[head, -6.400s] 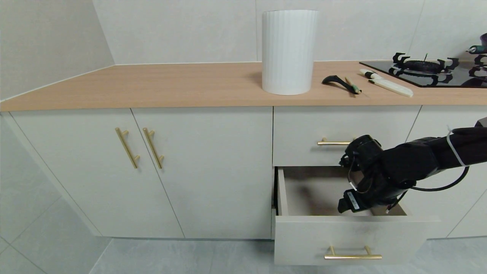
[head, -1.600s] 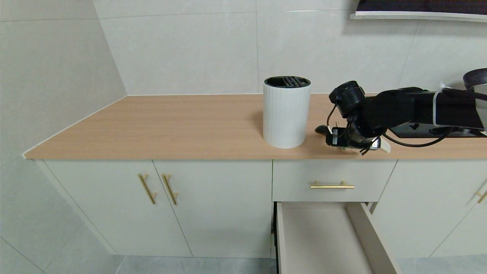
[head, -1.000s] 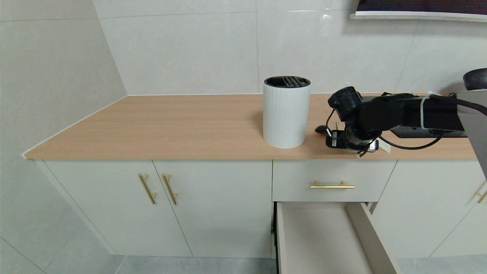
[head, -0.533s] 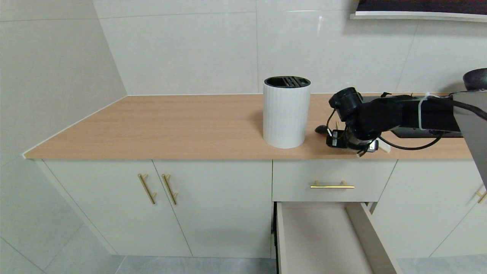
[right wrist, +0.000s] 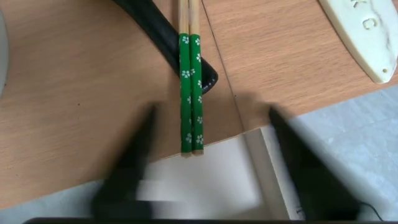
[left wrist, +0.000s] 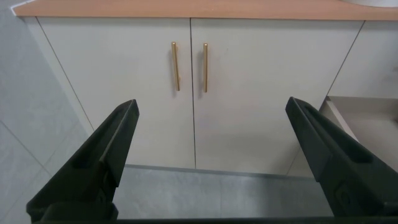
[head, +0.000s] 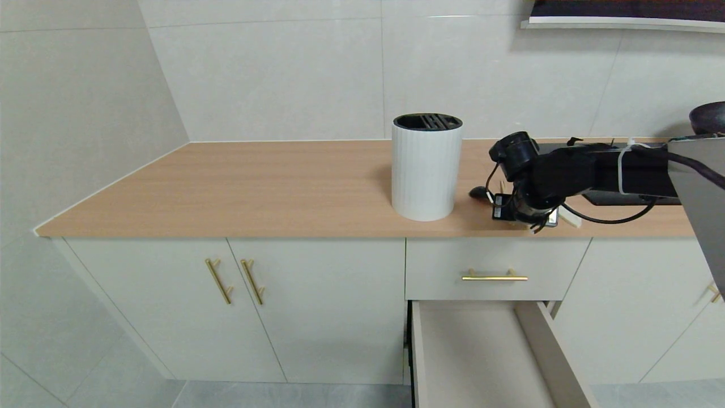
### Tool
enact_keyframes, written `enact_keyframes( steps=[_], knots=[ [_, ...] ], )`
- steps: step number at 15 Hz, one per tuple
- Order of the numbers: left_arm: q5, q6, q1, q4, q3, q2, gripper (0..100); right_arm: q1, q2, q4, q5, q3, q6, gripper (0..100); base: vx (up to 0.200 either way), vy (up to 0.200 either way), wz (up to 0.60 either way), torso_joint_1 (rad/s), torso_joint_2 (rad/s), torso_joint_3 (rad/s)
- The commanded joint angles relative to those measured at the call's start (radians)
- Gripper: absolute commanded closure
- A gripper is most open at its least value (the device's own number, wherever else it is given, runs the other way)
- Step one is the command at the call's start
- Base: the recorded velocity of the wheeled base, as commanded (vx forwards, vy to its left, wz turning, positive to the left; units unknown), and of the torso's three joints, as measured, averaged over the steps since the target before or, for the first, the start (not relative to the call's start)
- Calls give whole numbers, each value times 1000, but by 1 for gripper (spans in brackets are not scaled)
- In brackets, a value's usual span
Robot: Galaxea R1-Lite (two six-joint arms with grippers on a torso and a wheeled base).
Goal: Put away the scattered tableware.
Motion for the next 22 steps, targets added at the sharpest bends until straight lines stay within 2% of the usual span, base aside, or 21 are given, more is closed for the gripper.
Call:
enact_keyframes(
  steps=[1, 8, 12, 14, 17, 19, 22],
  knots=[
    [1, -1, 0, 1, 0, 1, 0, -5, 5, 0, 0, -1, 0, 100, 0, 0, 0, 0, 0, 0],
    [0, -1, 0, -1, 0, 1, 0, -11, -16, 2, 2, -1, 14, 100, 0, 0, 0, 0, 0, 0],
    [0, -1, 0, -1, 0, 1, 0, -11, -176, 12, 19, 74, 46, 100, 0, 0, 0, 0, 0, 0],
    [1, -1, 0, 1, 0, 1, 0, -10, -414, 12, 187, 261, 43, 100, 0, 0, 0, 0, 0, 0],
    [1, -1, 0, 1, 0, 1, 0, -10, -687, 51, 463, 439, 5, 100, 0, 0, 0, 0, 0, 0],
    [1, -1, 0, 1, 0, 1, 0, 1, -789, 131, 508, 508, -30, 100, 0, 0, 0, 0, 0, 0],
    [1, -1, 0, 1, 0, 1, 0, 52, -849, 223, 506, 622, -32, 100, 0, 0, 0, 0, 0, 0]
  ],
)
